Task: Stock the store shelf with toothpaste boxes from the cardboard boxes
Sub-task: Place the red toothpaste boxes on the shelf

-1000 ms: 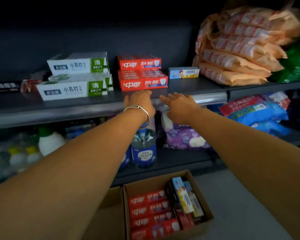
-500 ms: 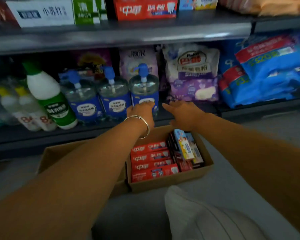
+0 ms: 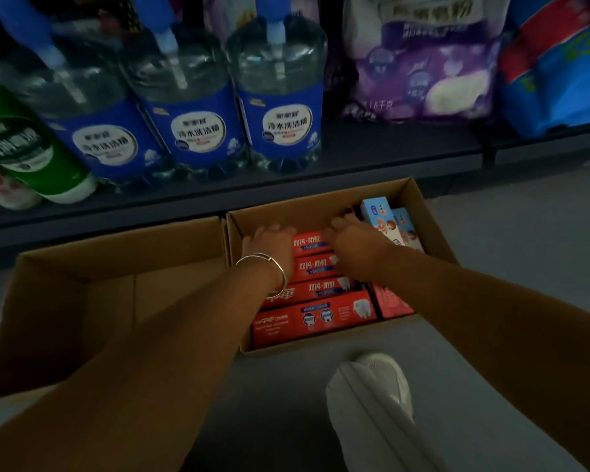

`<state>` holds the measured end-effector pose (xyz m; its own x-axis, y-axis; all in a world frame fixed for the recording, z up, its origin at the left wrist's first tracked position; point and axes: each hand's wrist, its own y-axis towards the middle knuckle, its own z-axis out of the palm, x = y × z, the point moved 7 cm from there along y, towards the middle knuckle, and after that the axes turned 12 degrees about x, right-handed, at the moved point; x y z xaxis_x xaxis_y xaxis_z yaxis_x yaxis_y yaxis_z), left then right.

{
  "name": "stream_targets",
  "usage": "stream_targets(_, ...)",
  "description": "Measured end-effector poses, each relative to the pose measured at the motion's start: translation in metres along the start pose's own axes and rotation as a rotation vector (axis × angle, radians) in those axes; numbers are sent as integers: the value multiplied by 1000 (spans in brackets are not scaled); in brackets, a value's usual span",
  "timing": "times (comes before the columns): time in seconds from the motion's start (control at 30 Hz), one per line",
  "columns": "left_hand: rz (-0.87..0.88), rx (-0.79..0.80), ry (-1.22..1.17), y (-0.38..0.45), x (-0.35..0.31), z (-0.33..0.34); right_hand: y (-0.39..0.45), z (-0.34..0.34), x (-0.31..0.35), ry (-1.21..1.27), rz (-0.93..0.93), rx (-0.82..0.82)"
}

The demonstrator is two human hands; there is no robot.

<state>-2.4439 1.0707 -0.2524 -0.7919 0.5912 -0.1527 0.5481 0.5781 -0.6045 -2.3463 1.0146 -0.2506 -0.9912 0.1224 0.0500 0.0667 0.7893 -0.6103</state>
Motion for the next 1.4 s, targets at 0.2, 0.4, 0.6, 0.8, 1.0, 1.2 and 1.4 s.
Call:
stream_targets(0.2, -4, 63, 46, 24, 8, 29, 33, 41, 6, 132, -40, 132)
stream_targets(0.4, 12, 104, 76, 38, 9, 43, 52, 67, 16, 44, -54, 238)
stream_targets(0.6, 18, 127, 108, 45, 9, 50, 60, 73, 20, -17, -44, 260)
stream_targets(0.8, 34, 113, 80, 44, 9, 46, 56, 62, 23, -81, -77, 224)
stream_targets(1.0, 33, 93, 76, 28, 4, 25, 32, 38, 20, -67, -71, 183)
stream_targets(1.2, 69, 70, 62, -1, -6, 2, -2, 5, 19, -7, -39, 146)
stream_targets(1.4, 166, 148, 14, -17, -25, 11, -17, -7, 11, -6, 29, 110)
